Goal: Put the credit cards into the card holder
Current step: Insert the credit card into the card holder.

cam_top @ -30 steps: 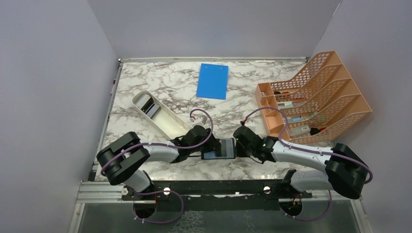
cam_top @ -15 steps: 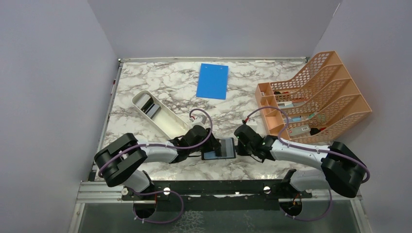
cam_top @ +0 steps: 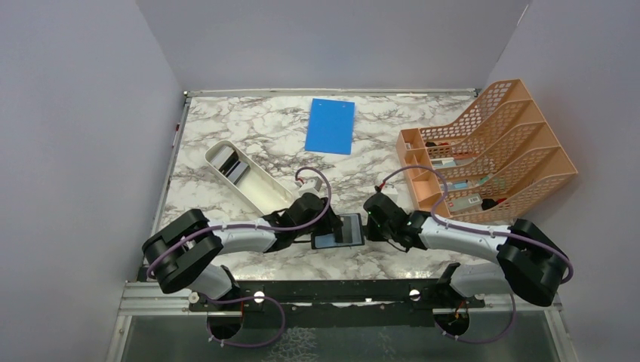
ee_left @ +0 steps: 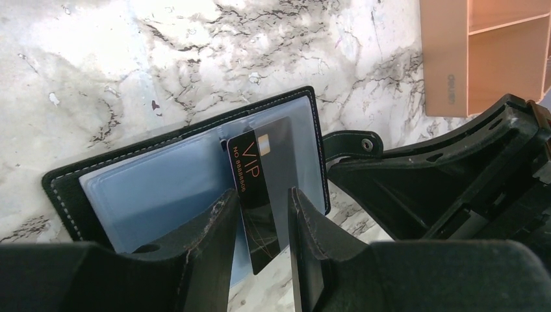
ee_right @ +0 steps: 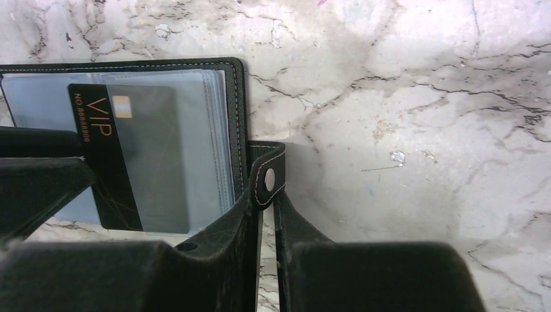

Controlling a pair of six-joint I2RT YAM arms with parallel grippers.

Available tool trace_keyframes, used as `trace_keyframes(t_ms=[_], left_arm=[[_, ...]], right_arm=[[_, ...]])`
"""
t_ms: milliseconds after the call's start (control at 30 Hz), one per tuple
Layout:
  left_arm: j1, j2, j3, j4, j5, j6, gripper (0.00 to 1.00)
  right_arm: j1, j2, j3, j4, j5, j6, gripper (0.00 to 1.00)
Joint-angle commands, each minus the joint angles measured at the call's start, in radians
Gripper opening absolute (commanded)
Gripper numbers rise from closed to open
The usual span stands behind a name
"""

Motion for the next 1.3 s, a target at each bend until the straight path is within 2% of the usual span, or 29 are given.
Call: trace_keyframes(t_ms=[0,300,633,900,1133,1267], left_arm=[[-0.021,0.04,0.053,0.007,-0.008,0.008,0.37],[-0.048,0.108,0.096,0.012,-0.001,0.011,0.37],[-0.048,0.06,0.13,-0.046,-0.023,0.049,0.37],[-0.047,-0.01,0.143,-0.11,-0.052,0.102,0.39],[-0.039,-0.081,0.197,-0.208,-0.098,0.274,0.45],[0.023,-0.096,0.3,-0.336,-0.104,0.386,0.48]], right_arm=[[-0.001,0.026,-0.026,0.034,-0.062,0.003,0.16],[-0.001,0.034,-0.039,0.063,-0.092,0.018,0.16],[-0.001,-0.046,-0.019,-0.039,-0.02,0.017,0.16],[-0.001,-0.16,0.008,-0.123,0.01,0.006,0.22],[-0.001,-0.226,0.014,-0.115,-0.016,-0.023,0.29],[-0.001,-0.249,0.01,-0.068,-0.072,-0.037,0.3]])
